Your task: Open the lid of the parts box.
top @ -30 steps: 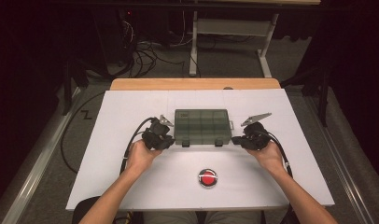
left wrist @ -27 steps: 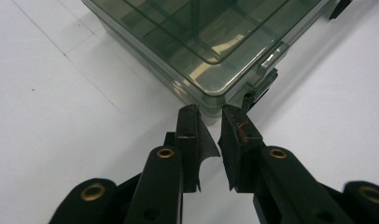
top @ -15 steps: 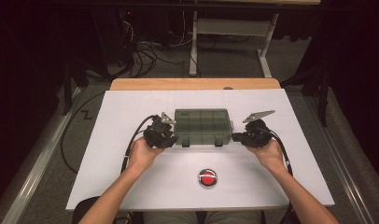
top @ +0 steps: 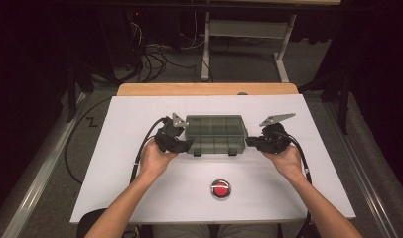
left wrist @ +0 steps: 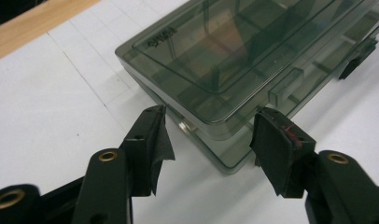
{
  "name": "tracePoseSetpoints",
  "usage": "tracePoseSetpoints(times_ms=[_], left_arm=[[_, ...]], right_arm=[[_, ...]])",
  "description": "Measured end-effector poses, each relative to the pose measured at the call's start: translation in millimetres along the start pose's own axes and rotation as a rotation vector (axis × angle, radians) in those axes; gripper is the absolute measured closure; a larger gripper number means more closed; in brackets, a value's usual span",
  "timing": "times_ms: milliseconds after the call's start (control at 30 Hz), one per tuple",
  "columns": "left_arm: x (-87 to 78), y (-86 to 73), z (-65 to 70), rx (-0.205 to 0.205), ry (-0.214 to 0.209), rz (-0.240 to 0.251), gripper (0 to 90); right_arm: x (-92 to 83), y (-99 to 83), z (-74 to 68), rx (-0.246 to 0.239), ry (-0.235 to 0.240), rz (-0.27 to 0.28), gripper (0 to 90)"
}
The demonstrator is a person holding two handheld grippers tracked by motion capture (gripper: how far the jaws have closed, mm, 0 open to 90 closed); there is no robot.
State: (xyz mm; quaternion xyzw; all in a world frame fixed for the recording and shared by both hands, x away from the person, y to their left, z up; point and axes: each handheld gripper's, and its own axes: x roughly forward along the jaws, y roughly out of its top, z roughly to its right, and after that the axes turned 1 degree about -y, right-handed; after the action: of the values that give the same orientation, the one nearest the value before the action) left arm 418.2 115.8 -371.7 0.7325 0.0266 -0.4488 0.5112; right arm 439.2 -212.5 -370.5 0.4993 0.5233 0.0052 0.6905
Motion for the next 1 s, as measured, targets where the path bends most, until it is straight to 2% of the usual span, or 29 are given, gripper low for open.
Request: tracePoseSetpoints(times_ms=[167, 233, 333, 400, 433, 633, 900, 1000], left_arm=[[-4.1, 3.4, -1.4, -0.014, 0.003, 0.038, 44.7], [-5.5, 4.6, -2.8, -0.033, 0.002, 0.052, 44.5], [-7.0, 6.7, -6.5, -0.062, -0.009, 0.081, 44.4], [-7.0, 7.0, -8.0, -0.075, -0.017, 0.090, 44.4], [-7.2, 7.5, -11.1, -0.105, -0.032, 0.105, 44.4], [-7.6, 9.2, -15.2, -0.140, -0.045, 0.133, 44.3], [-8.1, 12.2, -18.2, -0.158, -0.043, 0.160, 44.0], [-8.3, 13.6, -17.0, -0.150, -0.024, 0.172, 43.5]], right_arm=[[2.9, -1.1, 1.2, 0.019, -0.013, -0.011, 84.9], [5.2, -1.0, 3.7, 0.033, -0.022, -0.016, 84.6], [10.5, 0.9, 8.6, 0.082, -0.035, -0.022, 83.8], [12.0, 1.7, 9.2, 0.091, -0.040, -0.024, 83.7], [15.3, 3.9, 10.5, 0.102, -0.045, -0.030, 82.9], [24.4, 10.1, 14.0, 0.133, -0.053, -0.029, 81.3], [33.7, 18.2, 15.4, 0.156, -0.065, -0.053, 79.8], [37.3, 22.2, 18.5, 0.174, -0.077, -0.068, 78.8]])
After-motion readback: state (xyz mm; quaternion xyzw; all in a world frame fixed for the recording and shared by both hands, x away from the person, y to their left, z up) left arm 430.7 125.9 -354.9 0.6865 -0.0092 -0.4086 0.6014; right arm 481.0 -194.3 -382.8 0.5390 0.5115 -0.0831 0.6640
